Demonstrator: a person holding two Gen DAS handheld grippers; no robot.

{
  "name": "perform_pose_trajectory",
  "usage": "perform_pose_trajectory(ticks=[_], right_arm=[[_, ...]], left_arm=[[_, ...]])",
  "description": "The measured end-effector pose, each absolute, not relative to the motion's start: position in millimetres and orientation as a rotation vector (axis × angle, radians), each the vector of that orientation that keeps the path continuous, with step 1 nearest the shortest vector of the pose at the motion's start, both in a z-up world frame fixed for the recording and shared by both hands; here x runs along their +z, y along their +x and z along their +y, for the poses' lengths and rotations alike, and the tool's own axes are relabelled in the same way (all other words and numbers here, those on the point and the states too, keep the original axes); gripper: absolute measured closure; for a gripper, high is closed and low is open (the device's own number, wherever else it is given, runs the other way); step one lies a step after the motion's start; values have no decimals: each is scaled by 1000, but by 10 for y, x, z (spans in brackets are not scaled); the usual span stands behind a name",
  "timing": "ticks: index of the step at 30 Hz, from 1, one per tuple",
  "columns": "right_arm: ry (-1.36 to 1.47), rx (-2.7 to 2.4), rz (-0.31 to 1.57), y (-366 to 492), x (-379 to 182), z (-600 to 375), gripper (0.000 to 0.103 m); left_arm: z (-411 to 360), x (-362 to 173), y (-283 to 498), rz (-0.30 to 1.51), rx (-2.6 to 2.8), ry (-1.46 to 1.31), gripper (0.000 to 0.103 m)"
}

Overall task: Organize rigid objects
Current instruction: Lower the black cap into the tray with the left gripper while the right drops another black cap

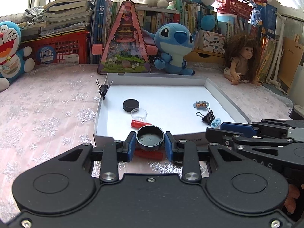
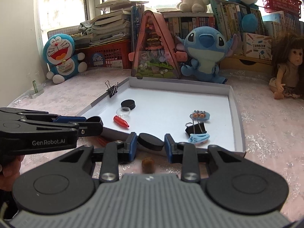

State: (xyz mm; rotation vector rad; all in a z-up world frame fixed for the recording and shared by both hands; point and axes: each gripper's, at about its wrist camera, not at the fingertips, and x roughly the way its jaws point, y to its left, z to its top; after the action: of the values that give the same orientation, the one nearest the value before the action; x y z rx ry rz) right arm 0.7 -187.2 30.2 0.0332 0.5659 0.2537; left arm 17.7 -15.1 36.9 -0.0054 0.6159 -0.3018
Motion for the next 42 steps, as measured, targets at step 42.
perform_pose_trajectory(ticks=[42], right_arm=[[96, 148, 881, 963, 176, -2402, 69]], left_arm=[[-92, 168, 1151, 818, -287, -78, 73]])
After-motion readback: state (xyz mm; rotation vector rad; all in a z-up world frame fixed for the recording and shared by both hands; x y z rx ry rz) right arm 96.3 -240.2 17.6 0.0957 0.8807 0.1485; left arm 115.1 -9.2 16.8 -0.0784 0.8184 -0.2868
